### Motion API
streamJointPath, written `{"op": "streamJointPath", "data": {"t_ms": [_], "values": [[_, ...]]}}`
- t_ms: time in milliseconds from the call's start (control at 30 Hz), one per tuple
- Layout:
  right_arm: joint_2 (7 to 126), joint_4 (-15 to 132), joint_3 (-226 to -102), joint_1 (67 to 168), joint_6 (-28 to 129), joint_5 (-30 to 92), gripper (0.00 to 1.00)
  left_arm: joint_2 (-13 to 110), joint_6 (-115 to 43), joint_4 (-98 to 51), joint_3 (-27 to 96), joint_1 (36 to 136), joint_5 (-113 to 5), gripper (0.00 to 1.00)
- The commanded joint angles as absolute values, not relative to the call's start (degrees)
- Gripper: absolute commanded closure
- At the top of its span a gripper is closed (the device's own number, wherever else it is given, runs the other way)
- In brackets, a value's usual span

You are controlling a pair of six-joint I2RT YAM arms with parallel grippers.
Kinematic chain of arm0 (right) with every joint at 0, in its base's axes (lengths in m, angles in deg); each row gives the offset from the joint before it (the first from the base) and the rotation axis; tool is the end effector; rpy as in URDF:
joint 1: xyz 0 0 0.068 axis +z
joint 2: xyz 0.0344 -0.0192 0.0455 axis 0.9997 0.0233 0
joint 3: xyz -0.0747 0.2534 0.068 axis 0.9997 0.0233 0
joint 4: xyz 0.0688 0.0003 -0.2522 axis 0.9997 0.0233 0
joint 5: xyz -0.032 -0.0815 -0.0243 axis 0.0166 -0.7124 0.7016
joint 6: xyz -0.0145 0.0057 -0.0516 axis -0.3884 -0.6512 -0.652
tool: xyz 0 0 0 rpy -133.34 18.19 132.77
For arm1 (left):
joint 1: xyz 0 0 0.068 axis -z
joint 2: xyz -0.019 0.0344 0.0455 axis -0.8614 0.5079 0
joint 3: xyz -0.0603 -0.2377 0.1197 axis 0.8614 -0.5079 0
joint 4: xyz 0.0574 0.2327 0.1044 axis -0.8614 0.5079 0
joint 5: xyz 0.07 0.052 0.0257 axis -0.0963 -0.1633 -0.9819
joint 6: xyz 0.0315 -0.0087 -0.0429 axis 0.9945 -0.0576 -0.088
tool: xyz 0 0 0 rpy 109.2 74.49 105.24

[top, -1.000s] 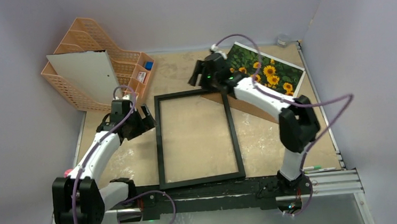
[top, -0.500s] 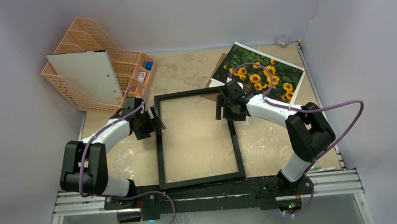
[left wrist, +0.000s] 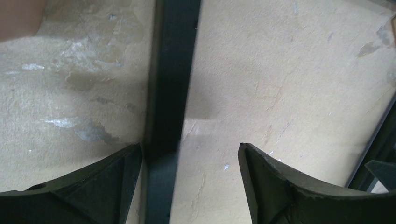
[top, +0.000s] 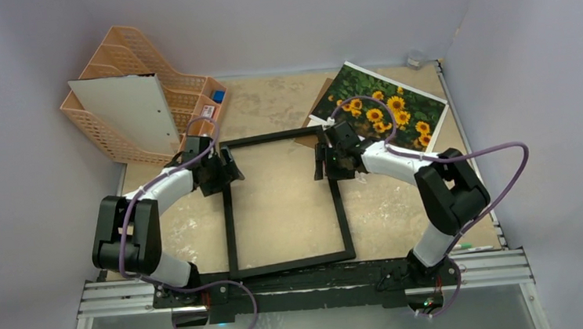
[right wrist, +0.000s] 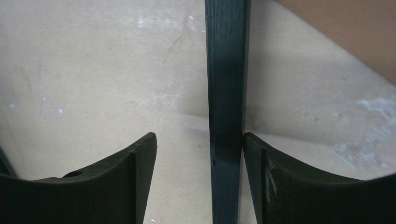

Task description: Put the photo into the frame

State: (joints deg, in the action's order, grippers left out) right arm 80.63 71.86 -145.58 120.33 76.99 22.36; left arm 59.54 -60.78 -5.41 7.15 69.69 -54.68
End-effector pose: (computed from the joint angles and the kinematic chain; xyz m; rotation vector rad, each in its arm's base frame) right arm 0.2911 0.1785 0.1839 0.0534 2.5396 0.4401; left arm 0.2793 -0.0553 0.1663 -0.5484 2.5841 -0.4632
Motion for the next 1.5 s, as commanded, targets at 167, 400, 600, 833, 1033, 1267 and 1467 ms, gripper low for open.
{"op": "streamJointPath", "data": {"t_ms": [167, 400, 600, 833, 1033, 1267, 1467], "values": [[85.1, 62.1, -150.4, 120.6, 75.4, 36.2, 0.33, 60.3, -55.1, -8.6, 16.0, 69.9, -58.3, 0.21], [82.7, 68.6, -153.6, 120.2, 77.9, 21.8, 0.26, 64.4, -54.4, 0.9, 23.4, 69.9, -69.9, 0.19], [81.1, 71.1, -157.7, 114.7, 76.4, 9.3, 0.14, 65.0, -52.9, 4.4, 27.9, 69.9, -71.3, 0.16], [91.6, 67.7, -169.5, 108.7, 70.8, 6.9, 0.17, 62.6, -53.2, 5.8, 31.1, 69.9, -68.6, 0.16], [108.8, 72.6, -190.4, 108.6, 67.7, 5.0, 0.16, 61.1, -54.2, 4.6, 31.0, 69.9, -64.1, 0.16], [117.5, 69.8, -199.5, 108.9, 65.5, 2.4, 0.04, 59.6, -56.2, -0.8, 26.4, 70.0, -55.6, 0.16], [122.9, 69.4, -204.6, 109.5, 66.7, 0.9, 0.03, 60.7, -55.3, -2.3, 23.4, 70.0, -55.8, 0.16]]}}
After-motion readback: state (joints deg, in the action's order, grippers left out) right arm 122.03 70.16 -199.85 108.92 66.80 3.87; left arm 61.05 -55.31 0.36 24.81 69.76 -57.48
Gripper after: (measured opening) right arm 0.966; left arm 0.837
